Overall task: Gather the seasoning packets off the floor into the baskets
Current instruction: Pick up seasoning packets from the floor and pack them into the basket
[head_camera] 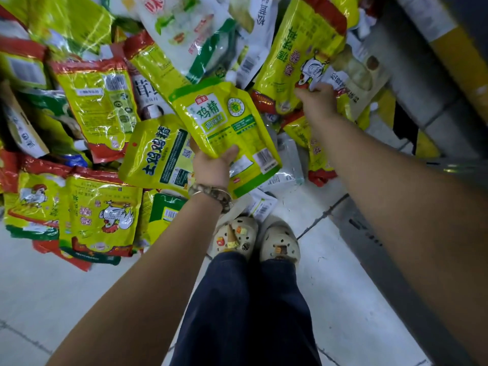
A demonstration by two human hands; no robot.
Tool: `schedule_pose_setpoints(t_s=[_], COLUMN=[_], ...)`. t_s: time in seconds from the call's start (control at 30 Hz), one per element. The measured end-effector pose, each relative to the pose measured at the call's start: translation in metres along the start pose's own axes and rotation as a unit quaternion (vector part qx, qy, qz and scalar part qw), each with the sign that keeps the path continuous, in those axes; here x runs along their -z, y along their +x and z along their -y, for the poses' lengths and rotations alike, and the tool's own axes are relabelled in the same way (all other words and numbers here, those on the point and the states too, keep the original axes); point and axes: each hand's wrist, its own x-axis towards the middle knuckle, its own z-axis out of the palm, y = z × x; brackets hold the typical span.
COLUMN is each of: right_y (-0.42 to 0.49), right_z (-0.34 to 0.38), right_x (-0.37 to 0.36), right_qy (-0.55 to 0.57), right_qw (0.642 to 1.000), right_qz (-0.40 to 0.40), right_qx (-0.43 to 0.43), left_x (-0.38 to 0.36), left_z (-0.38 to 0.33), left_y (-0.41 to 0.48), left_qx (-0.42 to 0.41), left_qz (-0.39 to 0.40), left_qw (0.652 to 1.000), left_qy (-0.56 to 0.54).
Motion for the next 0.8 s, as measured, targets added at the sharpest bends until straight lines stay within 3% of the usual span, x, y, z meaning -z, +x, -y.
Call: schedule_pose_setpoints(t_s=[0.23,0.37,0.5,0.8], right_y=[0.03,0.026,0.015,-0.063], right_z=[0.008,0.006,0.011,0.06], right_x=[-0.013,-0.011,-0.005,0.029], right_qy=[0.093,0.153,0.224,0.181], right_qw=[0.993,0.984,0.972,0.983], right_qz=[-0.055,-0.027,0.043,0.025], right_qx=[-0.048,-0.085,-0.062,0.014], left_x=[-0.002,0.0,0.008,0.067], left_z=[0.015,0.013,0.013,-0.027], left_y=[0.011,0.009,0.002,-0.054], left_qx=[-0.007,-0.016,-0.014,0.002], left_qz=[0.001,0.006,0.0,-0.025], left_qw=[1.0,0.999,0.999,1.0], left_qy=[-0.023,-0.033,-0.048,-0.009])
